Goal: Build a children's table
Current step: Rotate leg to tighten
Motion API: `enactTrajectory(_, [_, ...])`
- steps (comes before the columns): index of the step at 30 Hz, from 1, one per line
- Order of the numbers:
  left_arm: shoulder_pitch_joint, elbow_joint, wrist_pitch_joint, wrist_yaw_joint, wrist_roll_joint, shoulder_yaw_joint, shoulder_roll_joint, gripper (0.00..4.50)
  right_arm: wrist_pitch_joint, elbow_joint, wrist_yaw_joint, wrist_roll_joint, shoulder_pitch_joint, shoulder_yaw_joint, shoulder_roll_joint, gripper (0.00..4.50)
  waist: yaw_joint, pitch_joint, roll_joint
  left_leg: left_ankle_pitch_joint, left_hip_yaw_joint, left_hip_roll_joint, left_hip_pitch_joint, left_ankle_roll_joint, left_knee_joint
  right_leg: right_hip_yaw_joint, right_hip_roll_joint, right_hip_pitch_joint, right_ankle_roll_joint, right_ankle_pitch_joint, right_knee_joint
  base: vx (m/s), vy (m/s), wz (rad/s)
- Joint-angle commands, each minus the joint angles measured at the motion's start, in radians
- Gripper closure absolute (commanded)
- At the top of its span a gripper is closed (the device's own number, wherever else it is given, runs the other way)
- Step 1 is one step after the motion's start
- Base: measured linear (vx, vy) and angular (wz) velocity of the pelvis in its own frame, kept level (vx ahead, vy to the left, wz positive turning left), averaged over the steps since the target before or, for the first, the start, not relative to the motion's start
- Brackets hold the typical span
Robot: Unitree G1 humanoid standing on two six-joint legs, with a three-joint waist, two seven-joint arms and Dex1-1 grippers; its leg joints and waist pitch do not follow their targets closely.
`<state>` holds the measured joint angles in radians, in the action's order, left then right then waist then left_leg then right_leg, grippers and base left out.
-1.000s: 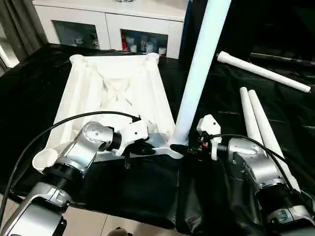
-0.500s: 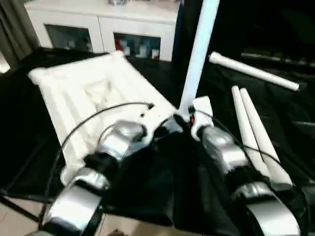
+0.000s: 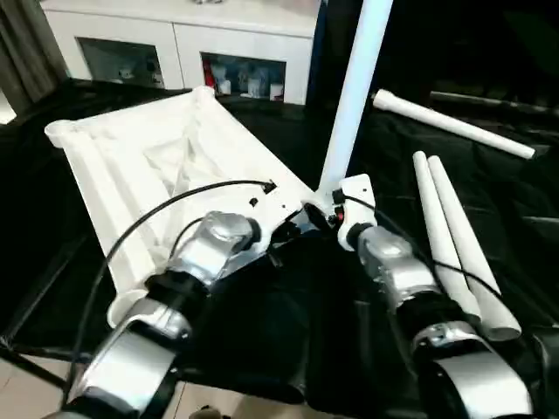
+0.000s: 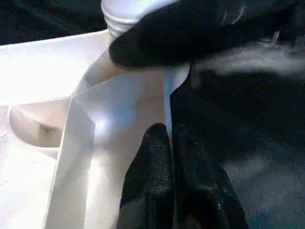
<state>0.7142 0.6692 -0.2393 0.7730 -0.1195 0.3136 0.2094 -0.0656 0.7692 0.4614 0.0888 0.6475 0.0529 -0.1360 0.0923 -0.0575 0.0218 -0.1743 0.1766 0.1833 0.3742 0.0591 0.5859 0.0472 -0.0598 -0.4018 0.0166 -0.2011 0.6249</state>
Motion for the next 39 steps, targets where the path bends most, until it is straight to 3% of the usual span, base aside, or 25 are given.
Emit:
enactTrajectory(1, [-0.029, -0.015, 0.023, 0.057, -0.002, 0.023, 0.035, 4.5, -0.036, -0.092, 0.128, 0.01, -0.038, 0.036, -0.053, 0.27, 0.008, 0.07, 0.004, -0.125, -0.013, 0.044, -0.009, -0.071, -0.06, -0.045, -0.085, 0.061, 0.226, -0.003, -0.067, 0.0, 0.0, 0.0])
enactTrajectory(5, [-0.052, -0.05, 0.064, 0.144, 0.016, 0.031, 0.087, 4.5, -0.086, -0.215, 0.275, 0.03, -0.096, 0.078, -0.135, 0.27, 0.008, 0.067, 0.004, -0.149, -0.013, 0.048, -0.012, -0.066, -0.063, -0.046, -0.086, 0.058, 0.219, -0.052, -0.072, 0.0, 0.0, 0.0])
enactTrajectory(6, [-0.079, -0.106, 0.101, 0.236, 0.047, 0.038, 0.127, 4.5, -0.134, -0.304, 0.353, 0.077, -0.131, 0.076, -0.179, 0.27, 0.009, 0.062, 0.006, -0.18, -0.015, 0.047, -0.014, -0.057, -0.066, -0.046, -0.087, 0.059, 0.213, -0.116, -0.08, 0.0, 0.0, 0.0])
enactTrajectory(7, [-0.09, -0.131, 0.108, 0.273, 0.059, 0.041, 0.143, 4.5, -0.146, -0.332, 0.377, 0.089, -0.143, 0.077, -0.195, 0.27, 0.009, 0.064, 0.006, -0.181, -0.015, 0.05, -0.011, -0.056, -0.066, -0.048, -0.088, 0.06, 0.208, -0.123, -0.078, 0.0, 0.0, 0.0])
enactTrajectory(12, [-0.113, -0.196, 0.098, 0.355, 0.076, 0.047, 0.188, 4.5, -0.174, -0.387, 0.456, 0.097, -0.168, 0.094, -0.237, 0.27, 0.006, 0.061, 0.002, -0.205, -0.014, 0.052, -0.016, -0.03, -0.069, -0.048, -0.087, 0.049, 0.212, -0.167, -0.08, 0.0, 0.0, 0.0])
enactTrajectory(20, [-0.126, -0.209, 0.092, 0.373, 0.086, 0.048, 0.197, 4.5, -0.199, -0.419, 0.527, 0.102, -0.173, 0.132, -0.249, 0.27, 0.021, 0.065, 0.006, -0.151, -0.013, 0.05, -0.014, -0.036, -0.065, -0.047, -0.085, 0.053, 0.225, -0.075, -0.069, 0.0, 0.0, 0.0])
enactTrajectory(22, [-0.127, -0.208, 0.09, 0.372, 0.08, 0.05, 0.191, 4.5, -0.178, -0.393, 0.528, 0.071, -0.162, 0.154, -0.243, 0.27, 0.021, 0.065, 0.002, -0.155, -0.013, 0.05, -0.015, -0.033, -0.064, -0.046, -0.086, 0.052, 0.225, -0.081, -0.07, 0.0, 0.0, 0.0])
enactTrajectory(27, [-0.127, -0.216, 0.085, 0.376, 0.082, 0.051, 0.188, 4.5, -0.166, -0.353, 0.497, 0.057, -0.146, 0.15, -0.225, 0.27, 0.02, 0.065, 0.004, -0.168, -0.012, 0.048, -0.016, -0.02, -0.064, -0.047, -0.086, 0.052, 0.223, -0.111, -0.073, 0.0, 0.0, 0.0])
enactTrajectory(31, [-0.126, -0.212, 0.088, 0.378, 0.081, 0.053, 0.191, 4.5, -0.159, -0.344, 0.496, 0.045, -0.141, 0.159, -0.227, 0.27, 0.021, 0.067, 0.001, -0.152, -0.012, 0.049, -0.016, -0.023, -0.063, -0.047, -0.084, 0.053, 0.225, -0.071, -0.068, 0.0, 0.0, 0.0])
enactTrajectory(39, [-0.132, -0.212, 0.082, 0.386, 0.081, 0.056, 0.192, 4.5, -0.156, -0.332, 0.508, 0.07, -0.137, 0.136, -0.209, 0.88, 0.021, 0.069, -0.003, -0.152, -0.013, 0.048, -0.015, -0.024, -0.061, -0.047, -0.084, 0.055, 0.235, -0.05, -0.065, 0.0, 0.0, 0.0])
